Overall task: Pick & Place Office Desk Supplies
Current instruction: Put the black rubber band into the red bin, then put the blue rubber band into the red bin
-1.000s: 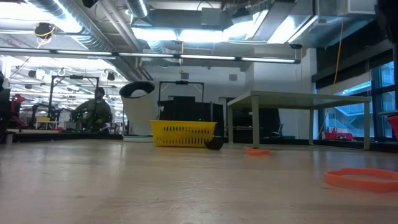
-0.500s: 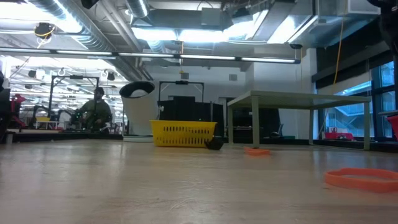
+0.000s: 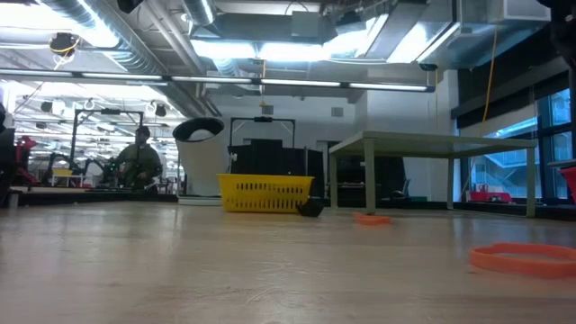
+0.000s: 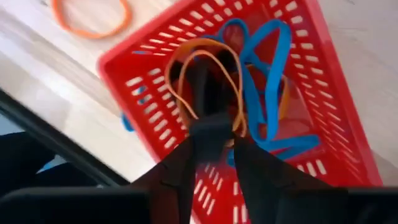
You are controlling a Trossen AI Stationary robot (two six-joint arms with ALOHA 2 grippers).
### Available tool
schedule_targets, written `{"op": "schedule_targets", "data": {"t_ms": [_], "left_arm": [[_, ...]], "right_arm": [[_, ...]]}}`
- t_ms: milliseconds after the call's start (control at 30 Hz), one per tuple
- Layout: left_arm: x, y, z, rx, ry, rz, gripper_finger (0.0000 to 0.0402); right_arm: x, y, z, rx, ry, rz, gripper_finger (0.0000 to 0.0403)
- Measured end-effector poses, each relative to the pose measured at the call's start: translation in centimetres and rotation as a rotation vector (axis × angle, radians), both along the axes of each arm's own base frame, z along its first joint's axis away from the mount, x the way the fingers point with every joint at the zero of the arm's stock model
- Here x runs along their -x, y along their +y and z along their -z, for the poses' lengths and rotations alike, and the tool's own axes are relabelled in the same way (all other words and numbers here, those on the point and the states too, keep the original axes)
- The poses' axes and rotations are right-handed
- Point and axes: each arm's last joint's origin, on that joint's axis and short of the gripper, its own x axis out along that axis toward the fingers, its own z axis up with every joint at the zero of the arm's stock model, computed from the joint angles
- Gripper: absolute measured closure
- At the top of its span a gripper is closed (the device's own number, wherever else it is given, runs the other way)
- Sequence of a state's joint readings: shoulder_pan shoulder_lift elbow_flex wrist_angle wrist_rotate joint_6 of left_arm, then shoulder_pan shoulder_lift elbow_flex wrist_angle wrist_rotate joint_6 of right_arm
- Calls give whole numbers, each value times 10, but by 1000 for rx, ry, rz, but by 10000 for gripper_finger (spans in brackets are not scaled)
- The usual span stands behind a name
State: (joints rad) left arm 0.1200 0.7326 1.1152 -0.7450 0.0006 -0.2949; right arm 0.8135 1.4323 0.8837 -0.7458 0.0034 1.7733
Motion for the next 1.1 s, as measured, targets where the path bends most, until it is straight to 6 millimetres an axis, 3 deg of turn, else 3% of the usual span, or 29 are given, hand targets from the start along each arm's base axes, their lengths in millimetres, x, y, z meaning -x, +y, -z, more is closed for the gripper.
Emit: {"op": "schedule_targets", "data": {"t_ms": [333,767,1100], "left_arm": [[0,0,0,6,-6,-3,261],[0,0,-1,30,-14,-12,261],[0,0,-1,27,-17,-18,261]], "right_arm": [[3,-10,3,78,65,21,253],[-3,-28,28,81,48,37,307],[-9,-53,40,134,71,12,321]]}}
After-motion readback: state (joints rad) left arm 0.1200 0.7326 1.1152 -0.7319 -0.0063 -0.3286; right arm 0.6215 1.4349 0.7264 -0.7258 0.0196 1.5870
